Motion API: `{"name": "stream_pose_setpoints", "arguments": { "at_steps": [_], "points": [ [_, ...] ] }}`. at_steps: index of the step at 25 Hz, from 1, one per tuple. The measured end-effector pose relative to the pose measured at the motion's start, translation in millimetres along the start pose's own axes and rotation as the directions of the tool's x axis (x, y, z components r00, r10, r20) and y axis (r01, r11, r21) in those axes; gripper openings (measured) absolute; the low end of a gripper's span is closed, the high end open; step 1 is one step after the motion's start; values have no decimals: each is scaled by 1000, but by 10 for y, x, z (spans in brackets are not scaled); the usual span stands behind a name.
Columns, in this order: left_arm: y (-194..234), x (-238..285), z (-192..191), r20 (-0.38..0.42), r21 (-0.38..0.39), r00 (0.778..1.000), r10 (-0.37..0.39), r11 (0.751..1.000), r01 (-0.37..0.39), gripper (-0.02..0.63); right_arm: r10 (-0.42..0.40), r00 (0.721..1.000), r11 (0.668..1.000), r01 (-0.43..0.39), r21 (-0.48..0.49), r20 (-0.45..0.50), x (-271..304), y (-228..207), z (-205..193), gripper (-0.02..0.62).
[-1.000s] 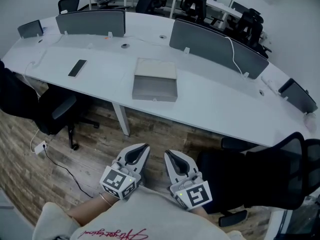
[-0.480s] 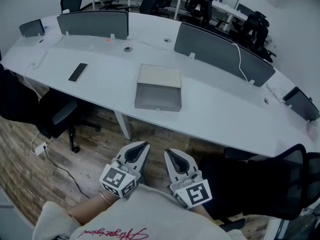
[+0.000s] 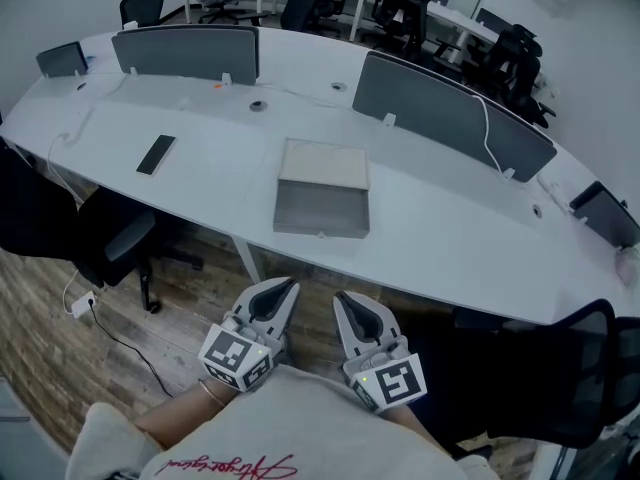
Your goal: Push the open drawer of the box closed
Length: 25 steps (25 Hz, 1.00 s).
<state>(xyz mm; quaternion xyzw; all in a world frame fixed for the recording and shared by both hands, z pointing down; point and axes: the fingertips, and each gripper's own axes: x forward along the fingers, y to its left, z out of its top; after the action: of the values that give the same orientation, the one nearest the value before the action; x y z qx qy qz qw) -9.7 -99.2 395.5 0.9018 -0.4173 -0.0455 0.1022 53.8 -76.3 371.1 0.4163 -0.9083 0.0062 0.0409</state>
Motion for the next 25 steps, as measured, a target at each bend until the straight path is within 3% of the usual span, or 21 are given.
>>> {"name": "stream_pose_setpoints", "arguments": {
  "at_steps": [10, 25],
  "points": [
    [336, 218, 199, 23, 33, 1000, -15, 999, 14, 23, -66, 998, 998, 66, 21, 0, 405, -218, 58, 20],
    [648, 454, 89, -32, 4, 999, -35, 999, 35, 23, -144, 980, 981, 160, 114, -140, 835, -555, -535, 21]
  ]
}}
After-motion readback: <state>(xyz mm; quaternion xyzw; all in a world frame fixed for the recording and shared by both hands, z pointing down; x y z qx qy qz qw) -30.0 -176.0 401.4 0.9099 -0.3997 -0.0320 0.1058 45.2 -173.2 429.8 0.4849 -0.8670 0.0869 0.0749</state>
